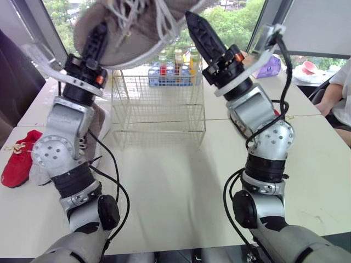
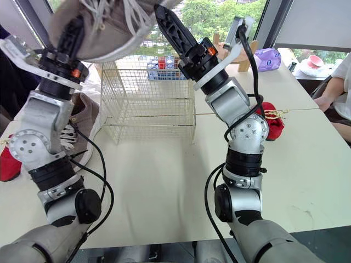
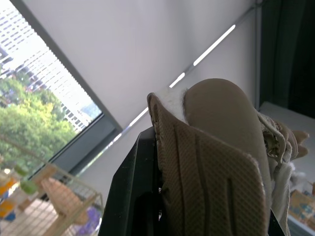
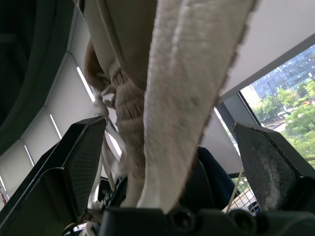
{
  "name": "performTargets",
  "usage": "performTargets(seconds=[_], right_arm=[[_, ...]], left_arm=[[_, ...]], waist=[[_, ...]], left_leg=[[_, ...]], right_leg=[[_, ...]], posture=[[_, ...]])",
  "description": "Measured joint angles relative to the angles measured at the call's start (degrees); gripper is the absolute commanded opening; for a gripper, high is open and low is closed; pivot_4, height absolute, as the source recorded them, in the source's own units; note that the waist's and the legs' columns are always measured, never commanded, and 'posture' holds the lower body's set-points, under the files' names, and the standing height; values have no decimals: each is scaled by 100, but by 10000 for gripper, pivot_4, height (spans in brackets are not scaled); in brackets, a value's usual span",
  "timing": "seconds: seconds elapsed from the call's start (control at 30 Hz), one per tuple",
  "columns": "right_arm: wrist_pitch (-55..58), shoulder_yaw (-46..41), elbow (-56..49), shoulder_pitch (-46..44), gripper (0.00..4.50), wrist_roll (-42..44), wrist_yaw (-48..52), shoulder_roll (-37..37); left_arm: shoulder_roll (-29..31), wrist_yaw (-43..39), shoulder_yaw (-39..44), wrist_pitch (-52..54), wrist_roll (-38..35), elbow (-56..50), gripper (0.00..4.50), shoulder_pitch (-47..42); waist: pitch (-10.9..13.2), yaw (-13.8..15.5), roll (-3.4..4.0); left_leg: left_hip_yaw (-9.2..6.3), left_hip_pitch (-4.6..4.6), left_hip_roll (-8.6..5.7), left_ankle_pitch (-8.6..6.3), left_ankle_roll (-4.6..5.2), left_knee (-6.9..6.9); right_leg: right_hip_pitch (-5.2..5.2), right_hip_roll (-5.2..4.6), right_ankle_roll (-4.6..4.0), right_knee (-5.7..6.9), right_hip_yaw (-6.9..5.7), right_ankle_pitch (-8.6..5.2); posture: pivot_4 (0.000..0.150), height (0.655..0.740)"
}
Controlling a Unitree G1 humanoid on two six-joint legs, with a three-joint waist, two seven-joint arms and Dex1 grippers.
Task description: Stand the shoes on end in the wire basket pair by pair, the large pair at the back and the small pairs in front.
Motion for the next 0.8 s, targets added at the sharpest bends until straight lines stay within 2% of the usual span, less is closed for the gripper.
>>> performTargets(seconds=[0.2,0.3,0.37,0.43,0.47,0.5,0.57,0.63,0.77,0.8], right_arm=[[-134,142,116,-22,44162,-65,147,5],[-219,161,217,-22,37067,-114,181,4],[-275,167,287,-24,27448,-124,219,1],[-298,185,321,-31,19759,-129,261,-5],[-302,196,340,-37,17058,-131,296,-12],[-296,212,382,-51,16412,-130,365,-33],[-273,232,471,-95,16402,-123,529,-128],[-252,244,571,-203,16402,-148,661,-289],[-389,238,1247,-899,16402,-463,1170,-793],[-506,265,1504,-1169,16402,-648,1437,-1040]], left_arm=[[-41,-39,-384,-42,-209,-163,5135,382],[-13,-86,-430,-71,-262,-168,5135,523],[56,-107,-462,-112,-276,-212,5135,541],[88,-123,-481,-157,-287,-264,5135,591],[106,-125,-499,-186,-290,-275,5135,610],[142,-131,-520,-216,-290,-293,5135,626],[267,-151,-592,-264,-242,-362,15280,674],[474,-166,-668,-226,-238,-462,23382,796],[989,-58,-803,-30,-252,-758,43567,1140],[1289,-7,-835,108,-261,-890,43567,1331]], waist=[[0,-26,0],[0,-17,0],[0,-14,0],[0,-8,0],[0,-5,0],[0,-5,0],[0,-8,0],[1,-14,1],[2,-21,2],[3,-30,4]], left_leg=[[-1,4,3,0,0,-2],[-2,4,4,0,0,-1],[-1,4,4,0,0,-1],[-1,3,4,0,0,-1],[-2,3,4,0,0,-1],[-1,3,4,0,0,-1],[-2,3,3,0,0,-1],[-2,3,4,0,0,-2],[-2,3,5,0,1,-2],[0,2,5,0,1,-6]], right_leg=[[-2,6,-1,1,0,-1],[-2,8,-1,1,0,-1],[-2,8,-1,0,0,-1],[-1,8,-1,-1,0,-1],[-1,8,-1,-1,0,-1],[-1,7,-1,-1,0,-1],[-1,7,-1,-1,0,-1],[-2,8,-1,-1,0,-1],[-5,9,-2,-1,0,-2],[-8,9,-2,-1,2,-2]], posture=[[1500,7400],[1500,7400],[1500,7400],[1500,7400],[1500,7400],[1500,7400],[1500,7400],[1500,7400],[1500,7400],[1500,7400]])
